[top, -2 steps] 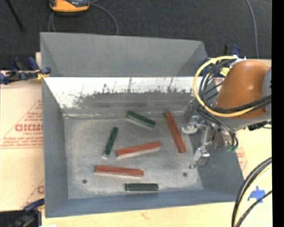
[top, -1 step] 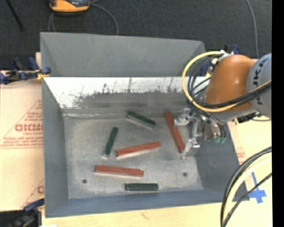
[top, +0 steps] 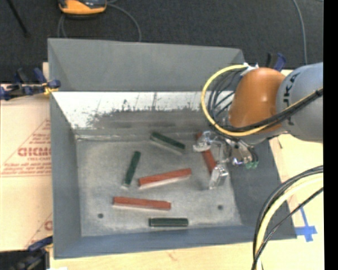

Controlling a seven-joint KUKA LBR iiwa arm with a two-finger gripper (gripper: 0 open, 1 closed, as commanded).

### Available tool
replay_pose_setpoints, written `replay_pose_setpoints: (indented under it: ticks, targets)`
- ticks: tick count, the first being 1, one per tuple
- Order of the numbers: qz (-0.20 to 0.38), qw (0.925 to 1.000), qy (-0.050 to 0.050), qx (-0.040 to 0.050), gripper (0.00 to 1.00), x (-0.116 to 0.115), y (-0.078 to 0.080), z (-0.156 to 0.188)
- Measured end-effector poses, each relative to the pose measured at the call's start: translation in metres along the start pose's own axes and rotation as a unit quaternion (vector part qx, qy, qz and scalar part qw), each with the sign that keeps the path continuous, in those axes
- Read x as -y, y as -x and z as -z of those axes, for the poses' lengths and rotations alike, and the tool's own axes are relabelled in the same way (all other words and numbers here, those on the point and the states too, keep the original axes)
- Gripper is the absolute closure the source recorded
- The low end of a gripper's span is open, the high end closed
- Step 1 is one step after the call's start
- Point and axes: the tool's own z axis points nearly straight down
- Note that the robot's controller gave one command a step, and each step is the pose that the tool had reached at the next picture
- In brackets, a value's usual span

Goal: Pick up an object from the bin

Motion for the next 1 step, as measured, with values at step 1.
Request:
replay_pose_setpoints:
  ticks: [1]
  targets:
    - [0.036,0.9994,0.000,0.0001,0.00,-0.0156,-0.0010,-0.0135]
